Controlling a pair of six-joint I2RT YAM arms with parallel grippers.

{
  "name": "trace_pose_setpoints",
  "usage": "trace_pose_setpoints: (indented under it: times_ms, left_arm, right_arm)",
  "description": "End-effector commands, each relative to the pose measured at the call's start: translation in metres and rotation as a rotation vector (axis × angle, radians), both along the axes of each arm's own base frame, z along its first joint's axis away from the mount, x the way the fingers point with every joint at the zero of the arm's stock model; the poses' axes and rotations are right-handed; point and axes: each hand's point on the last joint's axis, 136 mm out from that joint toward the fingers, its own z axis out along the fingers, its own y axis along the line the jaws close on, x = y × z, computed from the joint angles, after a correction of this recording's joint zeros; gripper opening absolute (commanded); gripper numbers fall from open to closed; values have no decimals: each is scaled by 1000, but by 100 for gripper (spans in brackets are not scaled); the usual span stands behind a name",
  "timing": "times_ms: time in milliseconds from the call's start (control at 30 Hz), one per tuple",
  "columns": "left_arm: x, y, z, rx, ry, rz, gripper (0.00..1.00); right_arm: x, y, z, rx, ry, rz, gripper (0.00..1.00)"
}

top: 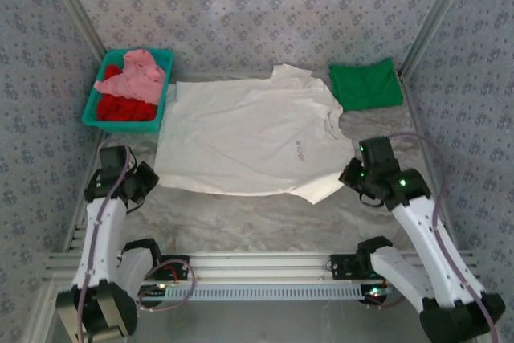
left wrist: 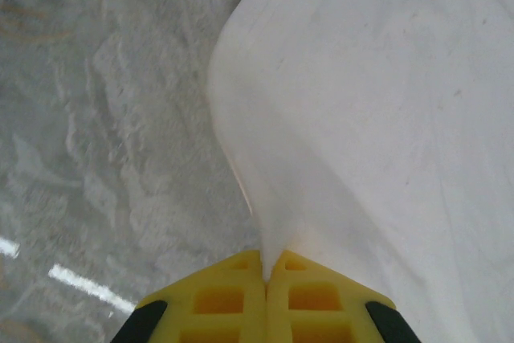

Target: Fold and stack the t-shirts

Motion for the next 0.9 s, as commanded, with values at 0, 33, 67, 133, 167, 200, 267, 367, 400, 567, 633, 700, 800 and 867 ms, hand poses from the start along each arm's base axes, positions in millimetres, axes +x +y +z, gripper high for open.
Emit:
trace_pose_setpoints:
  times_ms: [0,33,67,133,167,200,267,367,400,567,633,700,800,867]
  left_arm:
    - [31,10,18,42,-81,-17,0]
    - [36,11,16,45,-74,-21,0]
    - [41,13,15,48,-69,-24,0]
    - [50,15,11,56,-60,-37,0]
    - [55,17,11,61,-55,-41,0]
    - [60,18,10,67,-48,-49,0]
    - [69,20,10,76,-42,-60,0]
    - [83,24,8,92,-32,-75,0]
    - [87,25,7,95,-26,-80,0]
    - [103,29,1,107,-6,-90,0]
    - [107,30,-5,109,5,-94,0]
    - [110,32,-9,113,15,-97,0]
    - [116,30,-11,98,13,-109,0]
    - [119,27,-11,86,13,-118,0]
  right_arm:
    - [39,1,16,-2,-78,23,0]
    - [46,-1,14,5,-71,16,0]
    - [53,-1,13,16,-73,14,0]
    - [68,-2,13,34,-73,1,0]
    - [74,-1,13,40,-70,2,0]
    - [81,-1,13,38,-62,8,0]
    - [91,0,11,35,-47,16,0]
    - [105,1,7,51,-34,22,0]
    - [109,0,6,53,-32,18,0]
    - [124,-4,4,54,-39,0,0]
    - [130,-6,0,51,-34,-2,0]
    - [134,-7,-3,51,-28,-2,0]
    - [141,-9,-4,44,-23,-10,0]
    - [143,-11,-5,17,-14,15,0]
